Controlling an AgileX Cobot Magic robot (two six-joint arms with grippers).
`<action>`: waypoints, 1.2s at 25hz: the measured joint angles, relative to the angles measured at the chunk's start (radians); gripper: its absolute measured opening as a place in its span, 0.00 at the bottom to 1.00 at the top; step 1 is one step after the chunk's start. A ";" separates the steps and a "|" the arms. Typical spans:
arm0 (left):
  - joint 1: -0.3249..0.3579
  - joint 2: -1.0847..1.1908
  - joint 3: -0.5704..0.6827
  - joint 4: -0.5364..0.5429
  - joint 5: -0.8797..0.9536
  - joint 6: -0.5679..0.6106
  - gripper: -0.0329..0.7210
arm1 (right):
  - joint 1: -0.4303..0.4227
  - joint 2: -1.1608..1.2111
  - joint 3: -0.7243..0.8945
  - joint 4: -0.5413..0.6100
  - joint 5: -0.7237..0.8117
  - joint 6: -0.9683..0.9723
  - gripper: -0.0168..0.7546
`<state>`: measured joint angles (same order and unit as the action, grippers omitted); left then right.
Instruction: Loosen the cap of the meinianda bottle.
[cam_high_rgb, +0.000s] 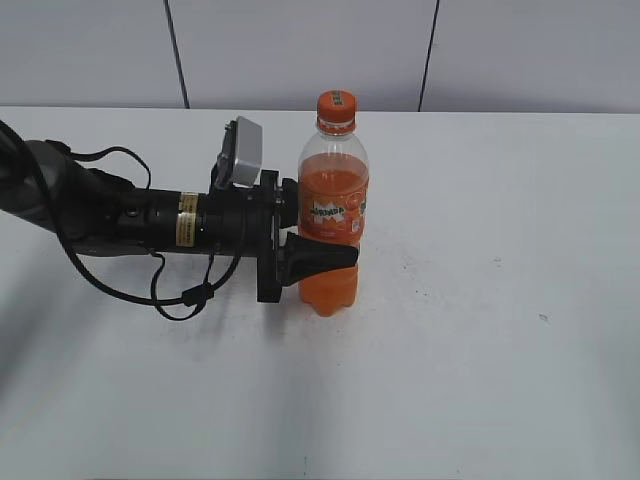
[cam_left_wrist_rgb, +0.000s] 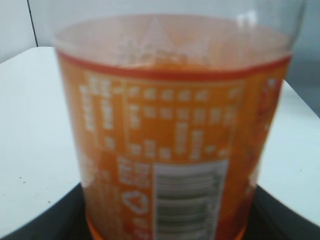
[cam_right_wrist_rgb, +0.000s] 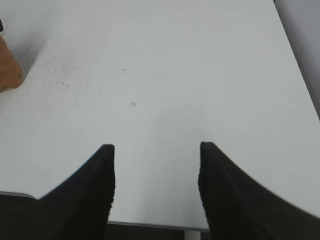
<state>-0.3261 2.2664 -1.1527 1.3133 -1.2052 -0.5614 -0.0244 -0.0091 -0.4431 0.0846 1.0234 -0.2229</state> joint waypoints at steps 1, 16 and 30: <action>0.000 0.000 0.000 0.000 -0.001 0.000 0.61 | 0.000 0.000 0.000 0.001 -0.003 0.005 0.55; 0.000 0.000 0.000 0.000 0.000 0.000 0.61 | 0.000 0.459 -0.187 0.006 -0.028 0.128 0.55; -0.001 0.000 0.000 -0.012 0.000 0.000 0.61 | 0.000 1.029 -0.500 -0.008 0.016 0.116 0.55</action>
<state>-0.3268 2.2664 -1.1527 1.3011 -1.2054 -0.5619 -0.0244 1.0202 -0.9430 0.0765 1.0392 -0.1068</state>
